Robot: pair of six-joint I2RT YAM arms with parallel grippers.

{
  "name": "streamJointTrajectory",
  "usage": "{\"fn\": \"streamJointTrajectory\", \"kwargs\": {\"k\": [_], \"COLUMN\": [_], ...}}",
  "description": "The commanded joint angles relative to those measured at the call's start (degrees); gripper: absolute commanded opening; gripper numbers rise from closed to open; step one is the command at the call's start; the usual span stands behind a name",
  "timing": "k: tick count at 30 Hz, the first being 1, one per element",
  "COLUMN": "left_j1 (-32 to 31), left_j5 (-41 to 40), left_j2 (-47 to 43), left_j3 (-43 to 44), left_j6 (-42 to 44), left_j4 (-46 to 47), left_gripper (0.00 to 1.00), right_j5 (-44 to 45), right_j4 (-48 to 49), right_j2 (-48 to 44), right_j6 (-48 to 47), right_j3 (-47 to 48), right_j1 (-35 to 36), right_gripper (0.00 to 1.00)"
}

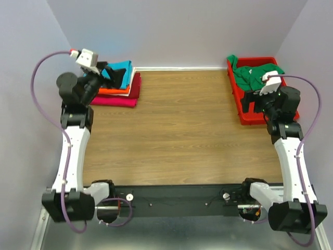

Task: Fold and stack the t-shirts
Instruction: Reset both grippers

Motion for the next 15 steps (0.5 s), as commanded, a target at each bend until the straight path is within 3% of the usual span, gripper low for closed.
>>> {"fn": "streamJointTrajectory", "kwargs": {"k": [1, 7, 15], "left_j1": [0.14, -0.12, -2.76], "left_j5": [-7.52, -15.09, -12.81], "left_j2": [-11.27, -29.47, -34.67], "left_j3": [-9.96, -26.49, -32.13], "left_j6": [5.27, -1.68, 2.19], "left_j4": [-0.23, 6.02, 0.84], "left_gripper": [0.97, 0.98, 0.98], "right_j5": [11.21, 20.08, 26.24], "right_j4": [0.3, 0.83, 0.83], "right_j2": [-4.63, -7.81, -7.81], "right_j6": [11.2, 20.9, 20.55], "right_j3": [2.88, 4.47, 2.54], "right_j1": [-0.53, -0.44, -0.44], "right_gripper": [1.0, 1.0, 1.0]}}
